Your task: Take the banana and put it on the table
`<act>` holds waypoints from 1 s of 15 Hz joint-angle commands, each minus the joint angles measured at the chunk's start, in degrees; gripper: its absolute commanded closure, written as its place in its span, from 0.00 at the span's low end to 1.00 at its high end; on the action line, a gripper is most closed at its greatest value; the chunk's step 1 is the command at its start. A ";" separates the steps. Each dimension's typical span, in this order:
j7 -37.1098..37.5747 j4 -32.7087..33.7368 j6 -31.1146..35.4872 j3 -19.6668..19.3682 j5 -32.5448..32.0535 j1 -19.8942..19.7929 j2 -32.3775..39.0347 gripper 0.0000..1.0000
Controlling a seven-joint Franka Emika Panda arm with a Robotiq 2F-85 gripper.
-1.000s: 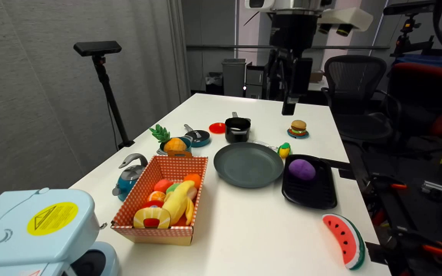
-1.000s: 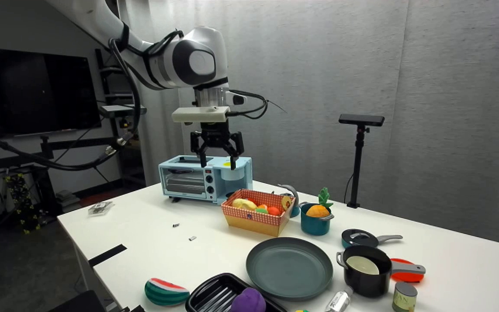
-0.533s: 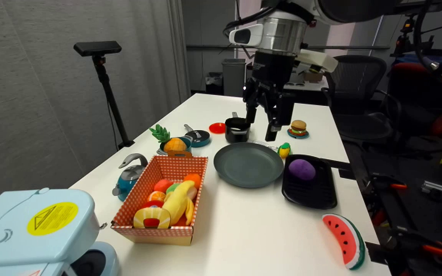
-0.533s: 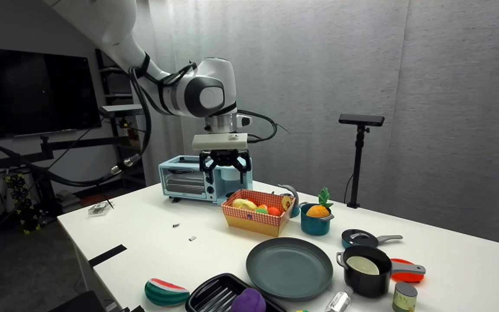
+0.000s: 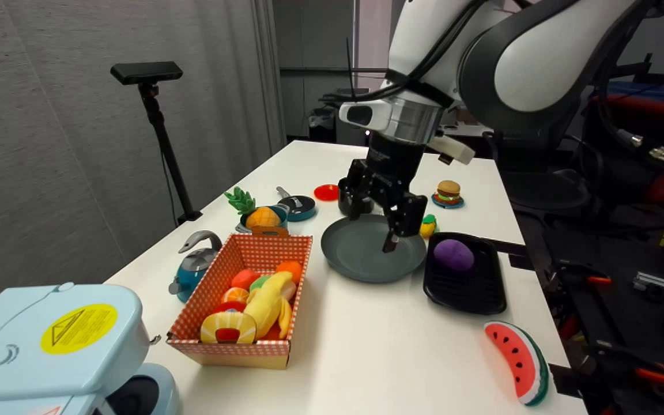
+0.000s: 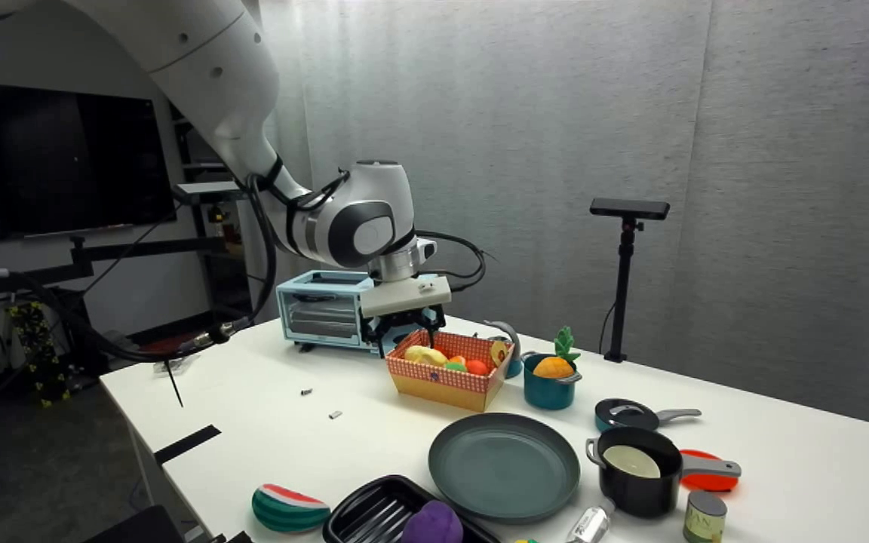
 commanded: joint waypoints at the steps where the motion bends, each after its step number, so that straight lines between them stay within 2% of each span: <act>1: -2.61 0.67 3.91 2.09 0.26 -1.58 3.64 0.00; 3: -0.34 0.10 2.42 2.13 -0.79 -1.45 3.00 0.00; 10: -0.14 0.15 2.39 2.35 -0.98 -1.47 3.53 0.00; 15: 0.37 1.55 9.11 4.70 1.99 -1.79 7.77 0.00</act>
